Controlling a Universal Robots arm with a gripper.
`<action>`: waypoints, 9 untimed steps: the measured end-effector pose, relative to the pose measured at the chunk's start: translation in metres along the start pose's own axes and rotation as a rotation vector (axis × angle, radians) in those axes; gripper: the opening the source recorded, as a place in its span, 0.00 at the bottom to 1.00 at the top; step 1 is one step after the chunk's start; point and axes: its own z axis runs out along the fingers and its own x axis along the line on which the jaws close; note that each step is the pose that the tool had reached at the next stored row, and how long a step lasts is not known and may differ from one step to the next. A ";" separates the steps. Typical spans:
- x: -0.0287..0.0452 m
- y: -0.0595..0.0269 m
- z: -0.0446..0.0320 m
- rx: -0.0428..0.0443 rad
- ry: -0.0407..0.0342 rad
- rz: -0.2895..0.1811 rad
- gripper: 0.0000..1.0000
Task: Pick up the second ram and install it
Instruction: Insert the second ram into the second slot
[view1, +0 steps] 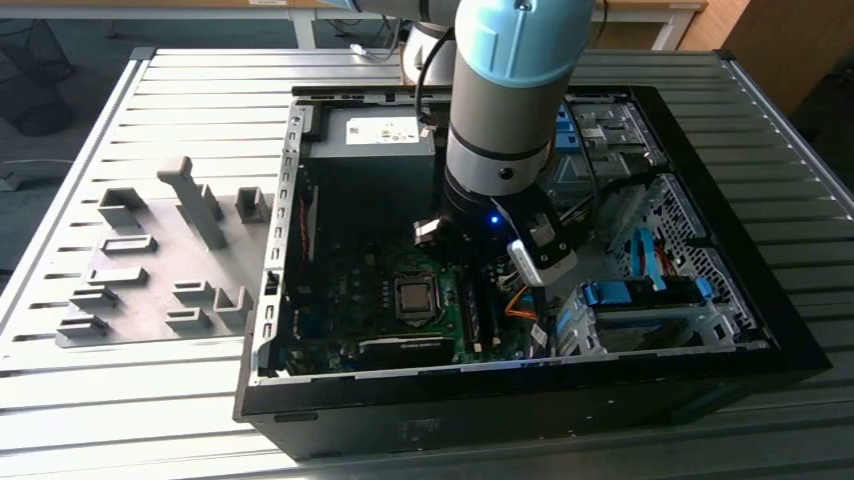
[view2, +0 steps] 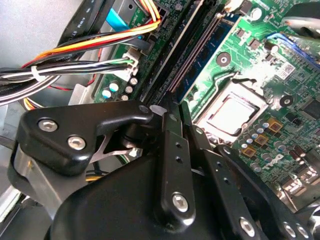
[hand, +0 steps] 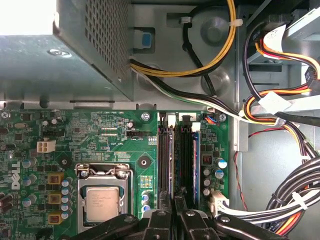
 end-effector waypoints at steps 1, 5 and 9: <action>0.0000 0.0000 0.0000 0.0000 0.0000 0.000 0.14; -0.0008 0.0000 0.0000 0.0000 0.0001 0.000 0.14; -0.0017 0.0000 0.0002 0.0002 -0.0001 0.007 0.14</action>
